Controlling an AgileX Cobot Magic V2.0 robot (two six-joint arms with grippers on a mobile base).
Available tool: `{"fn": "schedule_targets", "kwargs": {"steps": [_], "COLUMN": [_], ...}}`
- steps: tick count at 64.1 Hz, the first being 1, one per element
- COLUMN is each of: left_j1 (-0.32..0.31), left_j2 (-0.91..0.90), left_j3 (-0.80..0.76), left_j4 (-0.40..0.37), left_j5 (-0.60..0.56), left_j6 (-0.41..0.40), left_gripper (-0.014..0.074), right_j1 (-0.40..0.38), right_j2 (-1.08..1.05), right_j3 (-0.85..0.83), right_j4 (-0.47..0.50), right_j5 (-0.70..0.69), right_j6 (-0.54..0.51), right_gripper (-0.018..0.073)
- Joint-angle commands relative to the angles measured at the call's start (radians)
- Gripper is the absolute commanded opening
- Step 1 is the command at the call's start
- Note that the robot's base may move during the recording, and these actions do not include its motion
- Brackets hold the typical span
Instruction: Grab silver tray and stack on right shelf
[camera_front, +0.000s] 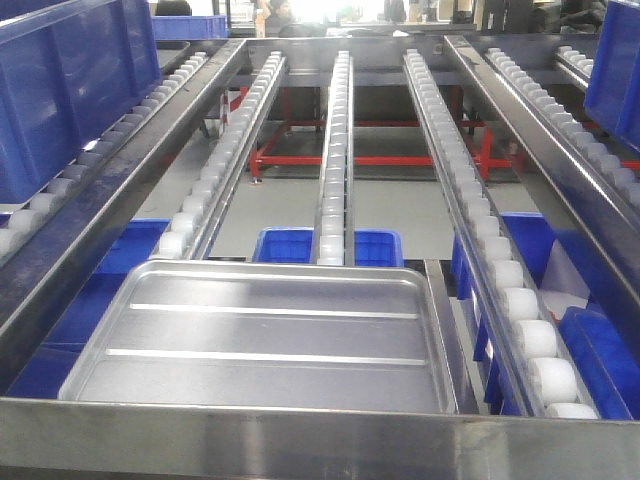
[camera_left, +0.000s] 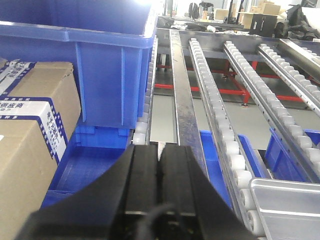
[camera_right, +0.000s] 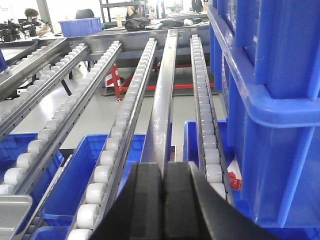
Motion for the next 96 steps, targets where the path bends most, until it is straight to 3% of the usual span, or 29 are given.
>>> {"fn": "schedule_targets", "kwargs": {"steps": [1, 40, 48, 55, 63, 69, 84, 90, 96], "left_j1": [0.005, 0.005, 0.005, 0.005, 0.003, 0.003, 0.003, 0.003, 0.003], "left_j2": [-0.015, -0.015, -0.015, -0.015, 0.011, 0.057, 0.307, 0.421, 0.526], "left_j3": [0.017, 0.017, 0.017, -0.005, -0.118, -0.255, -0.587, -0.660, -0.695], "left_j4": [0.000, 0.000, -0.001, -0.030, -0.024, -0.012, -0.029, -0.029, -0.034], "left_j5": [-0.094, -0.097, -0.147, -0.212, -0.185, -0.100, 0.326, 0.416, 0.432], "left_j6": [0.000, 0.000, 0.000, 0.000, 0.000, 0.000, 0.000, 0.000, 0.000], "left_gripper": [-0.0092, -0.0092, -0.0092, -0.0092, -0.0092, -0.0092, -0.0091, -0.0091, -0.0090], "right_j1": [0.000, 0.000, 0.000, 0.000, 0.000, 0.000, 0.000, 0.001, 0.034], "right_j2": [-0.022, -0.022, -0.022, -0.022, -0.020, 0.003, 0.178, 0.250, 0.307], "right_j3": [-0.018, -0.018, -0.018, -0.019, -0.080, -0.171, -0.369, -0.408, -0.420], "right_j4": [0.002, 0.002, 0.002, 0.002, 0.004, 0.004, 0.004, 0.004, 0.005], "right_j5": [-0.091, -0.093, -0.106, -0.174, -0.256, -0.204, 0.014, 0.065, 0.071], "right_j6": [-0.007, -0.007, -0.007, -0.007, -0.007, -0.007, -0.007, -0.007, -0.007], "right_gripper": [0.0066, 0.0066, 0.0066, 0.0066, 0.0066, 0.0066, 0.0090, 0.0171, 0.0277]}}
